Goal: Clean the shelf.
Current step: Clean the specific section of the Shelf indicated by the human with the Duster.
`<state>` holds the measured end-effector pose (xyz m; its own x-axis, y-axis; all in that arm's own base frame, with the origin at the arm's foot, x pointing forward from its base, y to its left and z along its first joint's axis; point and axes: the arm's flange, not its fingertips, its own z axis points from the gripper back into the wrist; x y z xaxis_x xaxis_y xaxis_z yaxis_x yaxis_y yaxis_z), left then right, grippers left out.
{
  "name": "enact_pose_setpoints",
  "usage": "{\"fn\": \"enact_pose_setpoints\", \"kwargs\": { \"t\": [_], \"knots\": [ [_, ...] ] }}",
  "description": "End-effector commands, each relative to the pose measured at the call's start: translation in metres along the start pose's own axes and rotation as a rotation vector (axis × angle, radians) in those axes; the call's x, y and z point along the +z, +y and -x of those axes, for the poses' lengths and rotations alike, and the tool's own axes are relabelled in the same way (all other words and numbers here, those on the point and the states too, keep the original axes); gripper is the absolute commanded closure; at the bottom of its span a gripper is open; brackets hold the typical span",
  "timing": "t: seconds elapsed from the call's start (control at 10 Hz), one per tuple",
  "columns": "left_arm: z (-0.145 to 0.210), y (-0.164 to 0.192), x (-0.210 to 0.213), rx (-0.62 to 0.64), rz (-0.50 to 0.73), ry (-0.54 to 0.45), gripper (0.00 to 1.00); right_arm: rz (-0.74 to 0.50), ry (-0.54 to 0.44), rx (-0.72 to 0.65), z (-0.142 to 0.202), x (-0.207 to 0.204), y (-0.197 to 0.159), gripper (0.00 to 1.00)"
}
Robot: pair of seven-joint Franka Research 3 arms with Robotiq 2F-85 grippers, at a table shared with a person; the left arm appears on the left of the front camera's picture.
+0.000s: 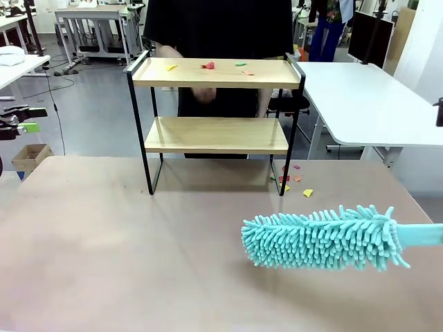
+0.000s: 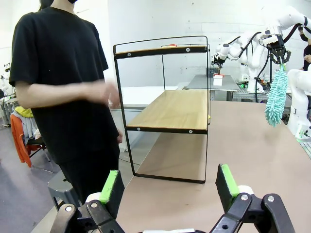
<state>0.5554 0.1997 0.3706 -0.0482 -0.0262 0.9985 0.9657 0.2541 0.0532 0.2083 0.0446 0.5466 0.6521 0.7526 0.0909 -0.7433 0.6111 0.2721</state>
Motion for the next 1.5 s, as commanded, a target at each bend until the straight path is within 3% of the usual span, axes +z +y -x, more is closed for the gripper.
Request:
{"fn": "enact_pose_setpoints", "kwargs": {
  "t": [0.0,1.4],
  "knots": [
    [-0.0030,-0.0017,0.0000,-0.004,-0.001,-0.002,0.00,0.000,-0.017,-0.009,-0.0024,0.0040,0.0001,0.87],
    [-0.0030,-0.0017,0.0000,-0.004,-0.001,-0.002,0.00,0.000,-0.017,-0.009,-0.0024,0.0040,0.0001,0.87]
  ]
}}
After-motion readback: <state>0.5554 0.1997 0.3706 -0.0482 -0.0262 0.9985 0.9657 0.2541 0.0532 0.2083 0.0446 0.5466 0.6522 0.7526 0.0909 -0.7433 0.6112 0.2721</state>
